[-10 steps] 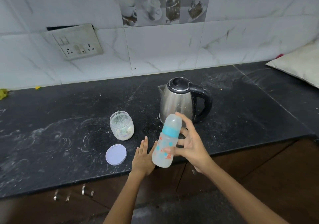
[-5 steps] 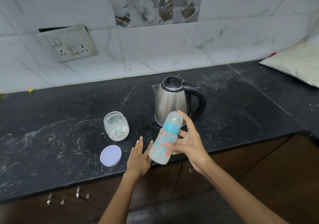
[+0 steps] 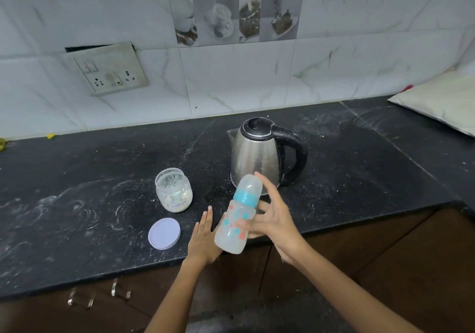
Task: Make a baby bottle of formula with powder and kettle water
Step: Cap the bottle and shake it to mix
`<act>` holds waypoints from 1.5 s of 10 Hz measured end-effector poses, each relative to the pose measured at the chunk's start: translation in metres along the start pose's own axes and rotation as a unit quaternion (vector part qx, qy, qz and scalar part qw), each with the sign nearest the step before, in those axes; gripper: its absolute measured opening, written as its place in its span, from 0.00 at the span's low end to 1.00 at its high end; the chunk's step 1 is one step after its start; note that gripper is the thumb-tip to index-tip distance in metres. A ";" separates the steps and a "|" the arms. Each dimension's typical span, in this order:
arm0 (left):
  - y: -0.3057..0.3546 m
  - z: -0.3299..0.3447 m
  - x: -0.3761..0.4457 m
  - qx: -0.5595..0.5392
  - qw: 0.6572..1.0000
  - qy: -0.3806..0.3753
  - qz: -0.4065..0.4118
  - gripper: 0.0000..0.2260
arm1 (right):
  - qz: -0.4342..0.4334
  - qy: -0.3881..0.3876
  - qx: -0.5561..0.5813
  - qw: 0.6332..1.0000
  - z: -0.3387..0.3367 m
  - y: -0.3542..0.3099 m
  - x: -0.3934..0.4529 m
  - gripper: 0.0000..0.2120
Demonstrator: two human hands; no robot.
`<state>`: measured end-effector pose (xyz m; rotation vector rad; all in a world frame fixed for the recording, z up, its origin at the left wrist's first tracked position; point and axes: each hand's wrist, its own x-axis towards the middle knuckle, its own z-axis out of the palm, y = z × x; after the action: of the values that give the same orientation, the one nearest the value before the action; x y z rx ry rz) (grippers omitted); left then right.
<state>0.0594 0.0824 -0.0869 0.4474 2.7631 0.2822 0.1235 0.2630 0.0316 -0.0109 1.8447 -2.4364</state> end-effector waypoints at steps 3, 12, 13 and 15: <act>0.000 0.002 0.003 0.001 1.000 -0.002 -0.007 0.30 | -0.011 0.016 0.006 1.000 -0.006 -0.005 -0.001 0.48; 0.002 0.001 0.004 0.006 1.000 -0.002 -0.006 0.25 | 0.102 0.020 0.095 0.990 -0.018 -0.038 -0.003 0.21; 0.001 0.002 0.003 0.003 1.000 -0.002 -0.008 0.25 | 0.132 0.055 0.071 0.987 -0.015 -0.037 -0.004 0.24; 0.002 0.001 0.003 0.005 1.000 0.000 -0.008 0.25 | 0.221 0.067 0.086 0.969 -0.018 -0.031 -0.007 0.21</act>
<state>0.0572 0.0851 -0.0886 0.4286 2.7669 0.2652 0.1279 0.2887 0.0565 0.5286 1.4705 -2.3050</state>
